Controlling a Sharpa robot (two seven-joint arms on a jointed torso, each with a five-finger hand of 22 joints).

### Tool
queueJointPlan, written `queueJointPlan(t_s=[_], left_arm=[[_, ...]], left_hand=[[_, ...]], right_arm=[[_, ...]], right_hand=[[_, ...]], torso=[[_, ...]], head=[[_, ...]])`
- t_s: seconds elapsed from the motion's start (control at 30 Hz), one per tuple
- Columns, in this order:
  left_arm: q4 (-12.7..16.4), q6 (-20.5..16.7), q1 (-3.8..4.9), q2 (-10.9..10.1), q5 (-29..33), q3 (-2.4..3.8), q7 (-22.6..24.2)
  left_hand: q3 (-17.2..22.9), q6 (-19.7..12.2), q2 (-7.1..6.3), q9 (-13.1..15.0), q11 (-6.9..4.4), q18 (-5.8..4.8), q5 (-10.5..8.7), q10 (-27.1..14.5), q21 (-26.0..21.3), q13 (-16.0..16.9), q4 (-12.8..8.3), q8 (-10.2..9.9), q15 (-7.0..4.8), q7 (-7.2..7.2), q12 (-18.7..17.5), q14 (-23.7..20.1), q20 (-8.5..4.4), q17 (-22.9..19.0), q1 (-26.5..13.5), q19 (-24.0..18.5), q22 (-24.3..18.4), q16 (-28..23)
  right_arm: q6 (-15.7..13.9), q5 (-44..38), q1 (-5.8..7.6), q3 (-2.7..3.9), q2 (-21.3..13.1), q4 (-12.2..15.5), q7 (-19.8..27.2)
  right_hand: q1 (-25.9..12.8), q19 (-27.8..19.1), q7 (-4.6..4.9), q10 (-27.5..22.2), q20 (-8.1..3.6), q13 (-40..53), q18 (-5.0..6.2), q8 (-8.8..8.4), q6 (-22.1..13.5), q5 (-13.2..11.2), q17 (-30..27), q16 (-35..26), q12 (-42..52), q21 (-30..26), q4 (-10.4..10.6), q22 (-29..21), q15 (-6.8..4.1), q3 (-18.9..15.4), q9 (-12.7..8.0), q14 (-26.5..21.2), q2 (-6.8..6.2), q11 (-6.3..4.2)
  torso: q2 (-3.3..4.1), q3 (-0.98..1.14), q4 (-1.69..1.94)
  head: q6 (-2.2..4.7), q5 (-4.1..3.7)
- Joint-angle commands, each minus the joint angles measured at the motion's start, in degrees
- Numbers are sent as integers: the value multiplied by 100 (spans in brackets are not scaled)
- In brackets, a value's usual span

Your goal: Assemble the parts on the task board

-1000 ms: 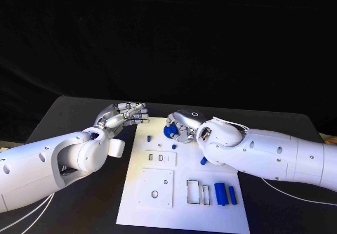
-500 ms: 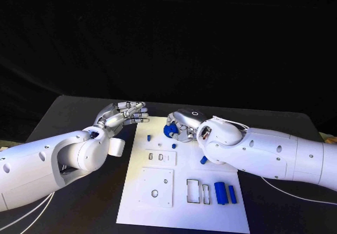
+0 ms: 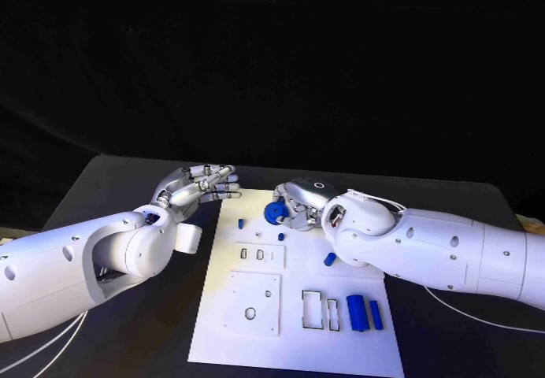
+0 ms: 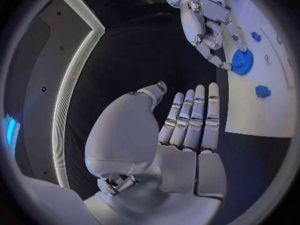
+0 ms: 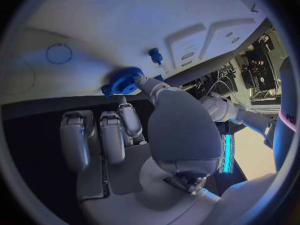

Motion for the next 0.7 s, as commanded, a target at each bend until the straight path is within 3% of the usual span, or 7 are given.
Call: queueJointPlan(t_s=[0.03, 0.3, 0.5, 0.7], left_arm=[[21, 68, 10, 1, 12, 6, 37], [24, 62, 10, -7, 12, 6, 34], [27, 56, 10, -14, 12, 6, 33], [31, 52, 10, -16, 12, 6, 32]], left_hand=[[69, 24, 4, -12, 34, 66, 27, 26, 29, -7, -15, -31, 18, 314, -43, -22, -9, 11, -33, 0, -10, 37], [69, 24, 4, -12, 34, 66, 27, 26, 29, -7, -15, -31, 18, 314, -43, -22, -9, 11, -33, 0, -10, 37], [75, 23, 4, -13, 35, 66, 27, 24, 30, -7, -15, -33, 18, 315, -46, -23, -9, 12, -36, -1, -10, 37], [75, 23, 4, -13, 35, 66, 27, 24, 30, -7, -15, -33, 18, 315, -46, -23, -9, 12, -36, -1, -10, 37]], right_arm=[[129, 134, -8, -1, -35, 39, 87], [158, 292, -24, -1, -123, 67, 97], [223, 399, -29, -2, -150, 56, 99], [245, 438, -30, -2, -167, 56, 92]], right_hand=[[-29, 310, 17, 27, 47, 19, -61, 38, 109, 35, 1354, -8, 10, -7, 24, 1183, 58, -40, 2, 561, 24, 33], [-158, 329, 6, 78, 50, 75, -67, 83, 381, 157, 1363, -6, 42, 9, 185, 1206, 56, -46, -15, 563, 112, 26], [-401, 331, 1, 90, 44, 91, -67, 15, 412, 305, 1357, -7, 47, 8, 402, 1210, 51, -77, -69, 561, 156, 23], [-473, 331, -1, 91, 43, 93, -67, -1, 423, 320, 1360, -6, 47, 7, 466, 1211, 50, -95, -83, 562, 161, 22]], torso=[[1, 2, -6], [6, 7, -3], [6, 2, -5], [1, 3, -1]], head=[[-10, 16], [-28, 24], [-39, 23], [-46, 11]])
